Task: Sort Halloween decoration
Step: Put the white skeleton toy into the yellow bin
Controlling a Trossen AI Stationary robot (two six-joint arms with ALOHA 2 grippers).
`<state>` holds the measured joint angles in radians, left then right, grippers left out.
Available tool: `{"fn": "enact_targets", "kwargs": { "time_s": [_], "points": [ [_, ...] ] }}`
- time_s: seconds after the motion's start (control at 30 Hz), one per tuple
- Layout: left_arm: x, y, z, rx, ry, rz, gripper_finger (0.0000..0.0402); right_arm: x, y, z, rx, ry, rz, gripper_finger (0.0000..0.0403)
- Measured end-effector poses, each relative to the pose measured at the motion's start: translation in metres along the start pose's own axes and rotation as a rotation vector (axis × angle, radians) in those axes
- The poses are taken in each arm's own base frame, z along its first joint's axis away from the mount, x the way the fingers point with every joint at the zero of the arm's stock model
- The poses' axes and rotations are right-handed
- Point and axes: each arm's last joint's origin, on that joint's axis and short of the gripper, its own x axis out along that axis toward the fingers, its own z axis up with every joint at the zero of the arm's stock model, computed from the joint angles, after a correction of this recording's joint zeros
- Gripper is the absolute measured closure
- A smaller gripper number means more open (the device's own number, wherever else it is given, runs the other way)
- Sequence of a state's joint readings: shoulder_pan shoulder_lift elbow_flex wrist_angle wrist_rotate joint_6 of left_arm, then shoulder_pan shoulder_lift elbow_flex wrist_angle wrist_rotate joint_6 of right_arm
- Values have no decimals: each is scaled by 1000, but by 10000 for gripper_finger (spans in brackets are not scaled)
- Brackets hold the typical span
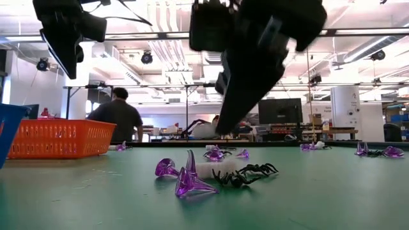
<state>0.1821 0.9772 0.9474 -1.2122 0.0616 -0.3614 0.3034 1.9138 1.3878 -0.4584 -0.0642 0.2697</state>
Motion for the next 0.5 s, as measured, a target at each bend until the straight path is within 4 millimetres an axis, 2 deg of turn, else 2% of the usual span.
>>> {"fn": "enact_targets", "kwargs": {
  "time_s": [0.27,0.5],
  "points": [
    [0,0,0,-23,0,-11,322,-39,13,3,158,-48,-45,390],
    [-1,-1,1,-39,-13,-16,322,-72,32,-10,248,-22,-101,390]
  ]
}}
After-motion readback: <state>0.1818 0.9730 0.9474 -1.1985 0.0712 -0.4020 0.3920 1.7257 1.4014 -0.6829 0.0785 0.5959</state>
